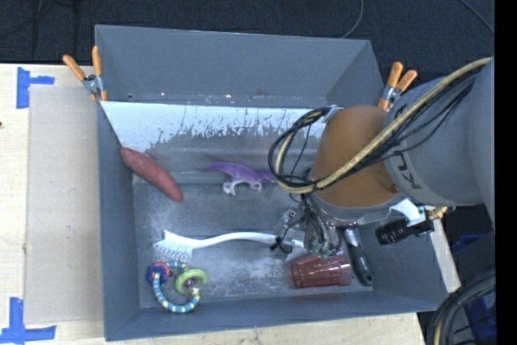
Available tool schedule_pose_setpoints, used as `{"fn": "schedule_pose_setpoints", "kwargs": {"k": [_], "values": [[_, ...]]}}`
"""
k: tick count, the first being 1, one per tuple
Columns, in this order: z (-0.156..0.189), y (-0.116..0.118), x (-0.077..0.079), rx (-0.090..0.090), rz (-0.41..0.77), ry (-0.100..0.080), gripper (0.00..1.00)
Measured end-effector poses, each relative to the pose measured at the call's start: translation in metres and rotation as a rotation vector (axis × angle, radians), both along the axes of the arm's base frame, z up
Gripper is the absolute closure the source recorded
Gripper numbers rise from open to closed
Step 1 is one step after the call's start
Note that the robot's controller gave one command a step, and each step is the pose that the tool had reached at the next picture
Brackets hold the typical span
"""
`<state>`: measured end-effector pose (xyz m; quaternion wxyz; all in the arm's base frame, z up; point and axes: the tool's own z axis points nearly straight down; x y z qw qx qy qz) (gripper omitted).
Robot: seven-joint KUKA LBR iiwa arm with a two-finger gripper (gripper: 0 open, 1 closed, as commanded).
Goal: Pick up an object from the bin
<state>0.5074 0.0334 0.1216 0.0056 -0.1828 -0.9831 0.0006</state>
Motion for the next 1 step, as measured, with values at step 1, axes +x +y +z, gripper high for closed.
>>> {"fn": "schedule_pose_setpoints", "kwargs": {"k": [1], "values": [[0.0064, 0.0000, -0.0010, 0.000, 0.000, 0.005, 1.00]]}}
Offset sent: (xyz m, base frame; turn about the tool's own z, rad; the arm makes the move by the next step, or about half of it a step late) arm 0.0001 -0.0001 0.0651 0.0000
